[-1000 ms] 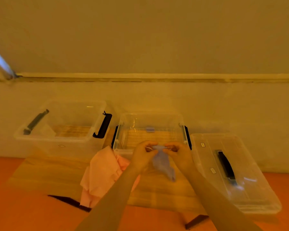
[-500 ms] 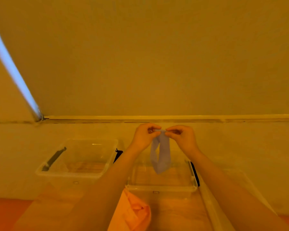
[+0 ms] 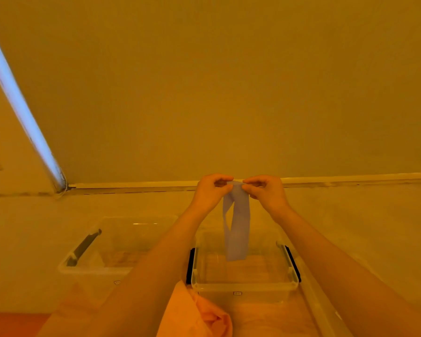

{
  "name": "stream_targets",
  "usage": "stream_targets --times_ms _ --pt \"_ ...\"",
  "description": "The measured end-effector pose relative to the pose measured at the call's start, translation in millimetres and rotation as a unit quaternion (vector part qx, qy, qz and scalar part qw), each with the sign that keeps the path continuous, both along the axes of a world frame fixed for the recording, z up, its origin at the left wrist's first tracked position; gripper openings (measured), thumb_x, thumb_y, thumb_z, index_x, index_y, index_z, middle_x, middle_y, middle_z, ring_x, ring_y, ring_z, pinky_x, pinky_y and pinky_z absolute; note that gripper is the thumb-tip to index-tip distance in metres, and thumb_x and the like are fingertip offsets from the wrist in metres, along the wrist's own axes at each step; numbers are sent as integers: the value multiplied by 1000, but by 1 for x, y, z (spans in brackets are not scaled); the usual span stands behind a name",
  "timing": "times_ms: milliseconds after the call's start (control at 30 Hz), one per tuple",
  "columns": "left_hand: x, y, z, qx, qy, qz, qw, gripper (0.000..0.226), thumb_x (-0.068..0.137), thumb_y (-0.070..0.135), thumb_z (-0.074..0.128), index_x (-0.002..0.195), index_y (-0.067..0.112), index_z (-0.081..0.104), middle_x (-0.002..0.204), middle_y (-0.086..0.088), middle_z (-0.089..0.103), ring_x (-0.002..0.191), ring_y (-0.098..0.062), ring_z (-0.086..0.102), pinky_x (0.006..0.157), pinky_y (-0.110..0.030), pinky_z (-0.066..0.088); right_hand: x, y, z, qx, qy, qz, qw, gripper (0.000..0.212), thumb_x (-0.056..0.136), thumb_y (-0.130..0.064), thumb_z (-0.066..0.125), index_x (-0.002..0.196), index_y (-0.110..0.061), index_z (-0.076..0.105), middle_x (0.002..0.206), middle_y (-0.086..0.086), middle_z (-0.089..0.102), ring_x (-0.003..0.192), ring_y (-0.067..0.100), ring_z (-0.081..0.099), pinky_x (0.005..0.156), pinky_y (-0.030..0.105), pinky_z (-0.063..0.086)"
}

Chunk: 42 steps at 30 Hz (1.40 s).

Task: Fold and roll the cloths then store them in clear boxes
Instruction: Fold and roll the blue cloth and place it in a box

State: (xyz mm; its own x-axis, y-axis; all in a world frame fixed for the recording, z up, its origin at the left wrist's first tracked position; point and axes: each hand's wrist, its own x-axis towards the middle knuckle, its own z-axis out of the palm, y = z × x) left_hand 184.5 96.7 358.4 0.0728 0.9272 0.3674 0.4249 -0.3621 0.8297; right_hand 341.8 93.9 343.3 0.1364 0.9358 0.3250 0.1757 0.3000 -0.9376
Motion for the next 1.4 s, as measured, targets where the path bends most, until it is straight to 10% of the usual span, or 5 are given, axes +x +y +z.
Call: stream_targets --times_ms 267,567,1033,1267,1400 --pt "-3 -6 1 -23 -49 4 999 31 87 4 61 118 6 61 114 -10 61 90 -19 60 52 -7 44 -7 -5 7 -43 85 24 995 23 80 4 67 103 -2 65 85 5 62 81 20 63 62 24 57" --pt "-6 -5 3 2 -24 0 1000 30 81 3 68 111 5 65 112 -13 64 90 -15 58 75 -23 49 -6 -8 8 -38 69 41 996 28 79 7 67 105 -3 65 83 2 61 74 12 62 55 18 56" --pt "-1 1 3 34 18 13 999 16 85 5 64 100 3 70 101 -13 67 84 -11 56 66 -8 43 0 4 3 0 -35 16 999 12 74 -1 75 85 -2 71 81 9 66 72 15 59 64 20 48" --pt "-2 7 4 17 25 5 1000 13 87 6 62 98 1 67 97 -12 65 87 -16 60 77 -27 49 1 7 10 -25 -10 57 998 13 80 1 69 79 -11 64 76 4 65 71 12 62 63 22 53" --pt "-2 4 6 -10 -7 -11 1000 15 90 2 57 102 -6 60 81 -14 63 58 3 60 50 -7 40 2 3 16 -41 32 90 995 16 81 2 66 79 -13 63 74 5 67 68 10 65 58 22 56"
